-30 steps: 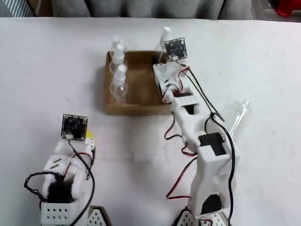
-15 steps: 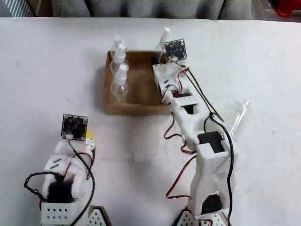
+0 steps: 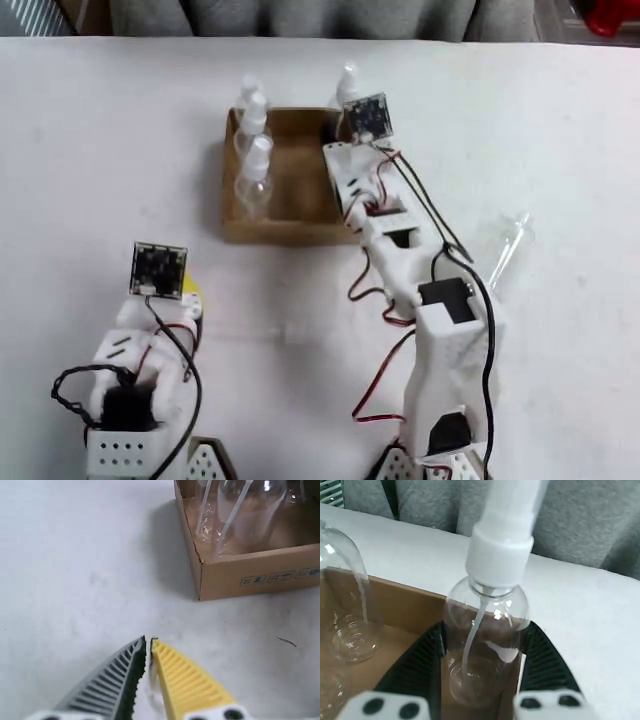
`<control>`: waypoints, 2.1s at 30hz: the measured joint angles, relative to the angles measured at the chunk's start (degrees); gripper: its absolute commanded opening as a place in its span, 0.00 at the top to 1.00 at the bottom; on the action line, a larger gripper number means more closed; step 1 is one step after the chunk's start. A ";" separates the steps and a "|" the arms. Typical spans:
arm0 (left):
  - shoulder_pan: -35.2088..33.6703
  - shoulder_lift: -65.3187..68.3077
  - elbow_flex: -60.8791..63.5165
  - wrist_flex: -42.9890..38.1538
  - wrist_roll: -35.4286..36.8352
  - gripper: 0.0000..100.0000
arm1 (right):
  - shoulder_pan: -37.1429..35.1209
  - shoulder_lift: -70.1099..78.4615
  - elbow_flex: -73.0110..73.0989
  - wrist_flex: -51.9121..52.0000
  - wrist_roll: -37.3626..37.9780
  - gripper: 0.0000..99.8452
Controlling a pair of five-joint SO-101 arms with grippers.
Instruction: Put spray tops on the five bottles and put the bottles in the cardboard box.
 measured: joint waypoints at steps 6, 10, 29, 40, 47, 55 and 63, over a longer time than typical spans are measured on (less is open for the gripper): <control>0.00 0.00 0.00 0.00 0.00 0.98 | -0.79 0.00 1.85 -2.37 -1.14 0.99; 0.00 0.00 0.00 0.00 0.00 0.98 | -0.79 0.00 0.26 1.05 -4.13 0.99; 0.00 0.00 0.00 0.00 0.00 0.98 | -0.79 -0.09 -1.85 5.71 -4.57 0.98; 0.00 0.00 0.00 0.00 0.00 0.98 | -0.88 -0.09 -1.85 5.80 -4.57 0.84; 0.00 0.00 0.00 0.00 0.00 0.98 | -1.41 -0.09 -1.85 6.33 -4.75 0.82; 0.00 0.00 0.00 0.00 0.00 0.98 | -1.41 -0.09 -1.85 6.42 -4.75 0.82; 0.00 0.00 0.00 0.00 0.00 0.98 | -1.41 0.00 -1.76 6.77 -4.75 0.70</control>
